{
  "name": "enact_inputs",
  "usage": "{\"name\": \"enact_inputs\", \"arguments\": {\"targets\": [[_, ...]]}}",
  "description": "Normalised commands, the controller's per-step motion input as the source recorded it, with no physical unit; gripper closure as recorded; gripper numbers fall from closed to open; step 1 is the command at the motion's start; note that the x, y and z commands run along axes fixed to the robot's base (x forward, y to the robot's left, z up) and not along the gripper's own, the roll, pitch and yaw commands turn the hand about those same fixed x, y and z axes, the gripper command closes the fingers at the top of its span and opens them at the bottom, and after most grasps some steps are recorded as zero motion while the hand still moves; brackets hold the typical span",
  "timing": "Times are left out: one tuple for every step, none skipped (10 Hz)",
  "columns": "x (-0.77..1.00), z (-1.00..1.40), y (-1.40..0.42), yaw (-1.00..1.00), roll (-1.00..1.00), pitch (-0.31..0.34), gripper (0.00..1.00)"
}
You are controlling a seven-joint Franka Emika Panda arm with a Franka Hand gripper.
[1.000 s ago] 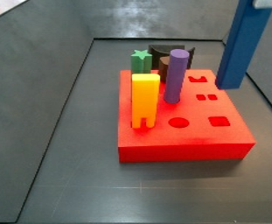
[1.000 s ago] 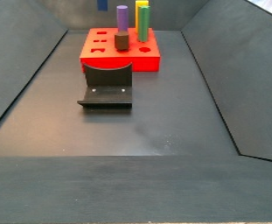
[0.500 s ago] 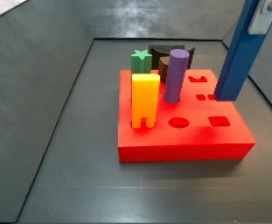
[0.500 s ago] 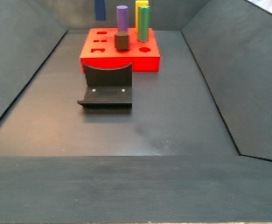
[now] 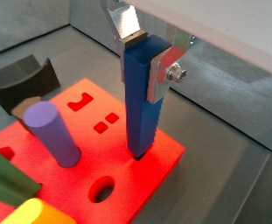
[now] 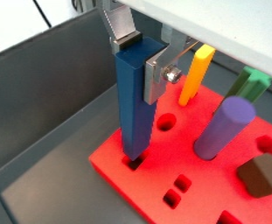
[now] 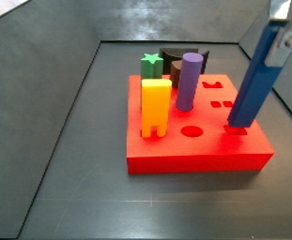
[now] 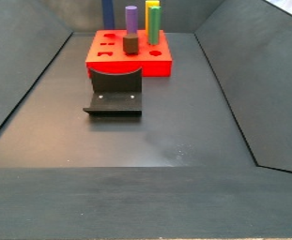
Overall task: Pick up the rectangle object. Move up. Move to above the board. Insert the rectangle object.
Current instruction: Insert the rectangle object.
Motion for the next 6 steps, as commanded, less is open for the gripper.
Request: {"name": "enact_inputs", "arguments": {"targets": [[0.54, -0.19, 0.09, 0.03, 0.04, 0.0, 1.0], [0.41, -0.13, 0.07, 0.05, 0.01, 0.0, 1.0], [0.41, -0.1, 0.01, 0.01, 0.01, 0.0, 1.0], [0.03, 0.0, 0.0, 0.0, 0.01, 0.0, 1.0], [0.0, -0.06, 0.0, -0.02, 0.0, 0.0, 1.0], [-0.01, -0.07, 0.0, 0.0, 0.0, 0.0, 1.0]]}}
